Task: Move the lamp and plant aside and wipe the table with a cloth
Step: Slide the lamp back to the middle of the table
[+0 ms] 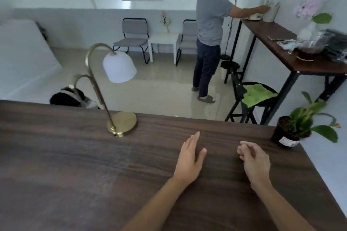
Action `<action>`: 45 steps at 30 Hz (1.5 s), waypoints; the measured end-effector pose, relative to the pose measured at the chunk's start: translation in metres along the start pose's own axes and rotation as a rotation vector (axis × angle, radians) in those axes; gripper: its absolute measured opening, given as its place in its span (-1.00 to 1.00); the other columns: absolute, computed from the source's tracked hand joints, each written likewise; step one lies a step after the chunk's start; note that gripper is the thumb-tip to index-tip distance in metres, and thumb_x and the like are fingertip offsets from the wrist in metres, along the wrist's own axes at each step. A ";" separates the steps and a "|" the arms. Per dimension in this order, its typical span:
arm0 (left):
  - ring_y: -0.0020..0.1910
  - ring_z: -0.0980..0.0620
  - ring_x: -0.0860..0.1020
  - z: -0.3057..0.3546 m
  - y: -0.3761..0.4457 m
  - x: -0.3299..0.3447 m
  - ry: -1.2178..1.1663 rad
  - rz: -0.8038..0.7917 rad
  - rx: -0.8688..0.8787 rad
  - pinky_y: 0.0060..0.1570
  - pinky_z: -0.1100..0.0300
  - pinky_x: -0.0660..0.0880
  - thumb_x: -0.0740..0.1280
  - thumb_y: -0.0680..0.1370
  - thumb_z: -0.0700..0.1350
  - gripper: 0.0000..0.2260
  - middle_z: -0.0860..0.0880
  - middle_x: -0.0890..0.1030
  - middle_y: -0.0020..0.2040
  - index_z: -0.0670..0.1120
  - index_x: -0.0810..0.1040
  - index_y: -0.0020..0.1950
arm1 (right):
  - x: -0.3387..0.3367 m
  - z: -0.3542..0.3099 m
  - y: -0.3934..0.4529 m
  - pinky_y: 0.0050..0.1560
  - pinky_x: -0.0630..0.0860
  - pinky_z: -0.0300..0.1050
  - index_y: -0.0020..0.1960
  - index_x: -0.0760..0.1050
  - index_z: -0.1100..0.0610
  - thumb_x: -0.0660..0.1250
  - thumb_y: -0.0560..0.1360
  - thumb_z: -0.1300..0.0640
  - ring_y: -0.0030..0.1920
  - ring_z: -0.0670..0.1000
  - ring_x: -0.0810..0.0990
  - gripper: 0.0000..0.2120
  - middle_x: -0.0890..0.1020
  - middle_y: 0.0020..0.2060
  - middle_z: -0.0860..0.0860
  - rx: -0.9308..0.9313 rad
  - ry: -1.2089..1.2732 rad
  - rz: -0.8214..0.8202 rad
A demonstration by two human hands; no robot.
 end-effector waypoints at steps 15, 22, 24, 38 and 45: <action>0.55 -0.15 -0.12 -0.142 -0.015 -0.169 0.628 0.378 -0.580 0.44 -0.26 -0.14 -0.16 0.52 0.38 -0.20 -0.14 -0.02 0.58 -0.15 -0.24 0.54 | 0.325 -0.103 -0.054 0.33 0.25 -0.19 0.41 0.43 0.07 0.10 0.67 0.10 0.36 0.02 0.43 -0.66 0.51 0.34 0.06 -0.477 -0.407 -0.659; 0.55 -0.12 -0.15 -0.150 -0.001 -0.176 0.603 0.377 -0.606 0.45 -0.25 -0.16 -0.25 0.55 0.32 -0.28 -0.12 -0.05 0.58 -0.15 -0.25 0.54 | 0.360 -0.099 -0.018 0.40 0.19 -0.04 0.51 0.26 -0.03 0.04 0.68 0.01 0.42 0.10 0.29 -0.59 0.44 0.42 0.04 -0.563 -0.619 -0.720; 0.55 -0.12 -0.15 -0.152 0.003 -0.176 0.603 0.360 -0.603 0.45 -0.25 -0.17 -0.27 0.54 0.33 -0.26 -0.11 -0.05 0.58 -0.15 -0.24 0.54 | 0.353 -0.091 -0.019 0.41 0.23 0.03 0.51 0.29 -0.01 0.07 0.67 0.01 0.41 0.11 0.31 -0.59 0.47 0.39 0.06 -0.606 -0.601 -0.679; 0.55 -0.11 -0.05 -0.123 -0.002 -0.148 0.626 0.131 -0.347 0.46 -0.23 -0.12 -0.16 0.59 0.23 -0.47 -0.09 0.12 0.56 0.12 -0.10 0.55 | 0.218 -0.033 -0.070 0.45 0.13 -0.02 0.54 0.20 -0.08 0.05 0.66 0.02 0.55 0.04 0.08 -0.55 0.18 0.55 -0.07 -0.821 -0.734 -0.558; 0.55 0.00 -0.03 -0.097 0.002 -0.115 0.595 -0.071 -0.101 0.48 -0.17 -0.15 -0.08 0.51 0.37 -0.40 0.02 0.13 0.56 0.22 -0.01 0.52 | 0.156 -0.017 -0.068 0.31 0.38 0.08 0.48 0.28 -0.02 -0.02 0.62 -0.12 0.28 0.02 0.36 -0.53 0.35 0.39 -0.01 -0.648 -0.695 -0.397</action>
Point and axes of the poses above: each hand's wrist, its own y-axis towards the middle knuckle, its own x-axis out of the palm, z = x × y, the point moved 2 cm from there along y, towards the middle knuckle
